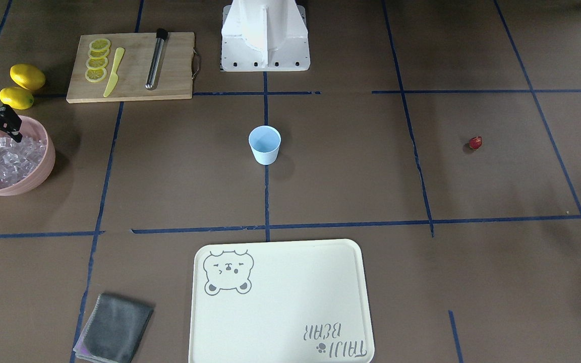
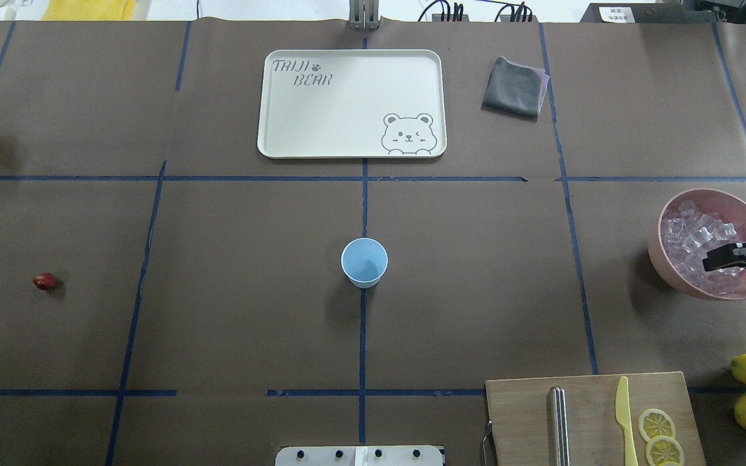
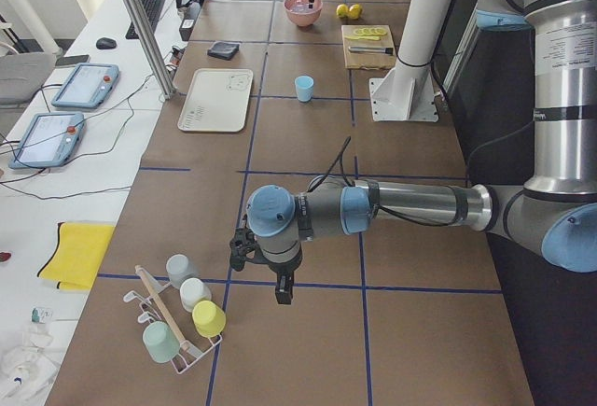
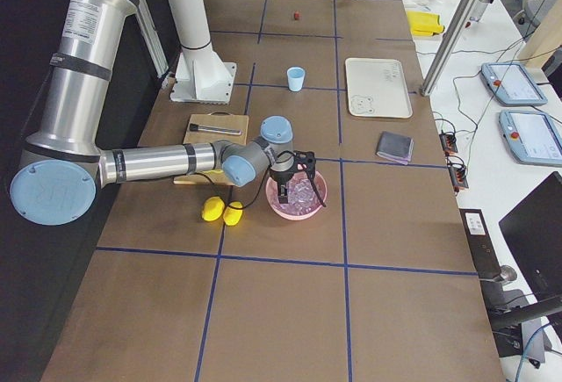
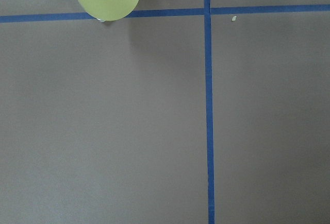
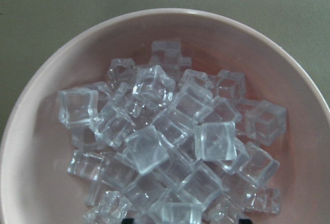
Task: Put ice and strawberries in cup
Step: 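Lower the right gripper into the bowl and grasp an ice cube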
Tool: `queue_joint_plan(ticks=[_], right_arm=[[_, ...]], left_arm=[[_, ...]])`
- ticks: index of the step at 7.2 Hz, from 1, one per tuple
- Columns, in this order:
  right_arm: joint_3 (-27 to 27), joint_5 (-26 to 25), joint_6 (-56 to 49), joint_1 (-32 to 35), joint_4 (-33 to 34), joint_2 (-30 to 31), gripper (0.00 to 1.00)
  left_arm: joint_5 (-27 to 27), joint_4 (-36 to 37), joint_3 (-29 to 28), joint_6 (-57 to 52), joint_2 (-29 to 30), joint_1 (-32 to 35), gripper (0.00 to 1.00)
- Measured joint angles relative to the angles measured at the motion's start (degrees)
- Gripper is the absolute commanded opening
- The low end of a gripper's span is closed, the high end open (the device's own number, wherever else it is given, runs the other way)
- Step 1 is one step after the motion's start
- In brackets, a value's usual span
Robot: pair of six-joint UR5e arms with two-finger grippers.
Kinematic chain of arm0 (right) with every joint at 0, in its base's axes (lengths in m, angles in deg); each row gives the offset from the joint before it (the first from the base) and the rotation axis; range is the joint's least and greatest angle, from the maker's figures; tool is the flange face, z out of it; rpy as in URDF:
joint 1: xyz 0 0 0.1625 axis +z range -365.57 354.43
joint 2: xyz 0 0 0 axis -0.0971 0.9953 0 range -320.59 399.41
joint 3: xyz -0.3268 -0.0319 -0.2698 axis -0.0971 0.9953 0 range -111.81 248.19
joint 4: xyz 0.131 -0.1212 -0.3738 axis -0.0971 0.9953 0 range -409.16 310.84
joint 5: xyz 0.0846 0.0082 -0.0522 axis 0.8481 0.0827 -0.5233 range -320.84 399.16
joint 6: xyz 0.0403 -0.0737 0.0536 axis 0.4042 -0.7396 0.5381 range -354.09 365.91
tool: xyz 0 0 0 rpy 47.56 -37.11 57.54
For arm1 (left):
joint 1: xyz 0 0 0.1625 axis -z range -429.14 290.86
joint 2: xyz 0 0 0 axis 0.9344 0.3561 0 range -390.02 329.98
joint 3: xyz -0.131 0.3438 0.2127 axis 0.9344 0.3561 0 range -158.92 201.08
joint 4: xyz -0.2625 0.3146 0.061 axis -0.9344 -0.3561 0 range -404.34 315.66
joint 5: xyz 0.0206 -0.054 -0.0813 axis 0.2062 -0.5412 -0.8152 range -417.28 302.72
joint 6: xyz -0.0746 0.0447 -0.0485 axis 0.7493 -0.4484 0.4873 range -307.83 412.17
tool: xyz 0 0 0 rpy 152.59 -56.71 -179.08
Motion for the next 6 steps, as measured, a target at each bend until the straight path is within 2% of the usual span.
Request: queue_joint_plan(ticks=[1,2,6], right_arm=[[0.0,0.1,0.1,-0.1,0.0,0.0,0.04],[0.0,0.1,0.1,-0.1,0.0,0.0,0.00],[-1.8,0.2,-0.2,0.7,0.0,0.6,0.00]], left_arm=[[0.0,0.0,0.0,0.0,0.0,0.0,1.00],[0.0,0.1,0.0,0.0,0.0,0.0,1.00],[0.0,0.1,-0.1,0.0,0.0,0.0,1.00]])
